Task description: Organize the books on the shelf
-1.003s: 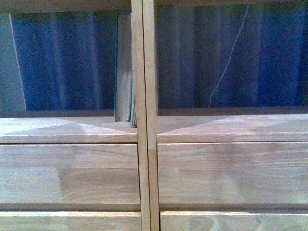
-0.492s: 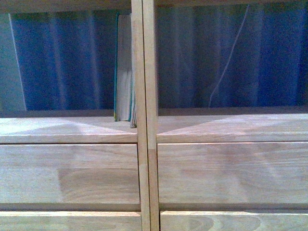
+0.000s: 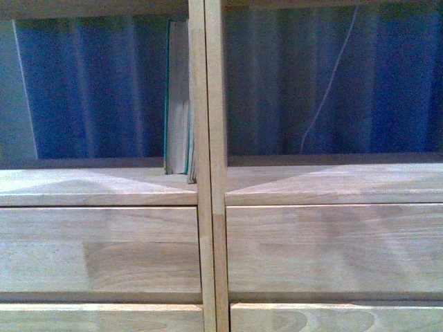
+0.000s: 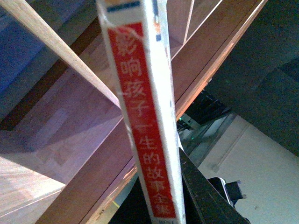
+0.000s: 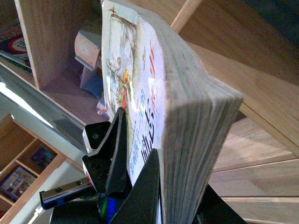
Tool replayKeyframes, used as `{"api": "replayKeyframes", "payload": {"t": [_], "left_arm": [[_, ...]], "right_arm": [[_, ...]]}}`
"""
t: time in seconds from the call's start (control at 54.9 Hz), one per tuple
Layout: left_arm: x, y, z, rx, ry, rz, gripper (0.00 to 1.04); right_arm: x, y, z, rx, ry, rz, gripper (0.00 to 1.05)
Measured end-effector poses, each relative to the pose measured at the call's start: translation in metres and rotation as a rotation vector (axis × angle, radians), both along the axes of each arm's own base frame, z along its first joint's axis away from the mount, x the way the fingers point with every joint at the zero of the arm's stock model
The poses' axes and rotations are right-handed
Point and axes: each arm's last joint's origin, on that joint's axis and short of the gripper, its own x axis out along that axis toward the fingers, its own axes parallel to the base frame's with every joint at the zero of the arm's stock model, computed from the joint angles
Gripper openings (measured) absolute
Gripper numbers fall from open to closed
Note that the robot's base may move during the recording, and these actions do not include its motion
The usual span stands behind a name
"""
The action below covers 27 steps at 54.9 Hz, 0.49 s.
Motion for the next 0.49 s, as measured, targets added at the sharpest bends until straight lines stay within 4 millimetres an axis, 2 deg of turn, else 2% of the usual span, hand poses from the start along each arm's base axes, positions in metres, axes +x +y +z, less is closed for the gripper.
{"api": "replayKeyframes", "payload": {"t": [0.073, 0.328, 0.492], "left_arm": [[0.0, 0.0, 0.0, 0.003, 0.0, 0.001, 0.07], [0.001, 0.007, 0.0, 0.03, -0.026, 0.039, 0.07], [-0.001, 0.01, -0.001, 0.061, -0.037, 0.051, 0.07]], "right_arm": [[0.001, 0.0, 0.0, -0.004, 0.0, -0.003, 0.11], [0.005, -0.007, 0.0, -0.003, -0.003, -0.05, 0.49], [0.01, -0.021, 0.003, -0.004, -0.038, -0.095, 0.76]]}}
